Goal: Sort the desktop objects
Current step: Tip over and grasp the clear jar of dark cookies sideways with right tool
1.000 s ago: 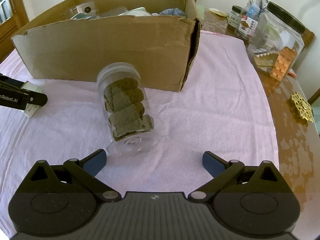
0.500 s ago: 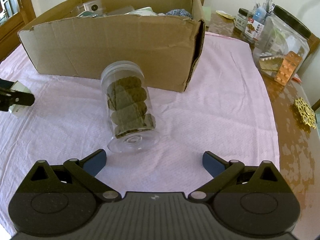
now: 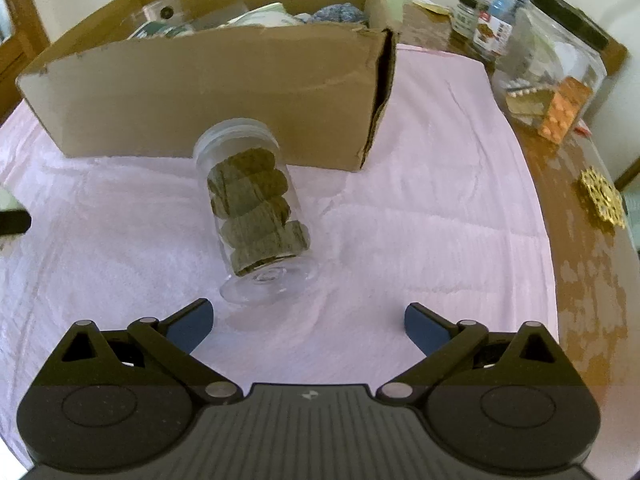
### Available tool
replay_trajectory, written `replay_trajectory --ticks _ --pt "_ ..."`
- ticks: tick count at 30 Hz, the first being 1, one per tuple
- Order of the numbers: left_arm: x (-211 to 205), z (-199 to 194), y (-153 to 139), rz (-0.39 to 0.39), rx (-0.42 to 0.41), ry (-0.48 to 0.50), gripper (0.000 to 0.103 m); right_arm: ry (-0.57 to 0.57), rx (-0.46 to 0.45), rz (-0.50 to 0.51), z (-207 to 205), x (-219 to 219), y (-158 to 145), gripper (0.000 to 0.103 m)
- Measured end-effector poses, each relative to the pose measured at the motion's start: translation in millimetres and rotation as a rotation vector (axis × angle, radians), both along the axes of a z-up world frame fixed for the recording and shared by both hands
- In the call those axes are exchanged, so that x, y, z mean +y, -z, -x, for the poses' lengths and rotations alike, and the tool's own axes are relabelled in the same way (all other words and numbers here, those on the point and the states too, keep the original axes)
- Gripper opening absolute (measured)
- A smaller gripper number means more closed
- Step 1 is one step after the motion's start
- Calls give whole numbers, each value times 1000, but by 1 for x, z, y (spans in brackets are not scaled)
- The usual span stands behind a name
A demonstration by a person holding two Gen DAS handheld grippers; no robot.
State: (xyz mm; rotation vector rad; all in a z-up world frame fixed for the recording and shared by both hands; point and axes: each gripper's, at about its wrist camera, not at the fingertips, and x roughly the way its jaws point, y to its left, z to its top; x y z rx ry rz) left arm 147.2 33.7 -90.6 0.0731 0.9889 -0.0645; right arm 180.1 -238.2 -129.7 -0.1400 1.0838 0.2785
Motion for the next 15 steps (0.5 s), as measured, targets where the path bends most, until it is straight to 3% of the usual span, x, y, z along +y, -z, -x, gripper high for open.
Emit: replay_trajectory --ticks 15 --pt "7 2 0 -5 -8 105 63 63 -57 -56 -3 13 -44 103"
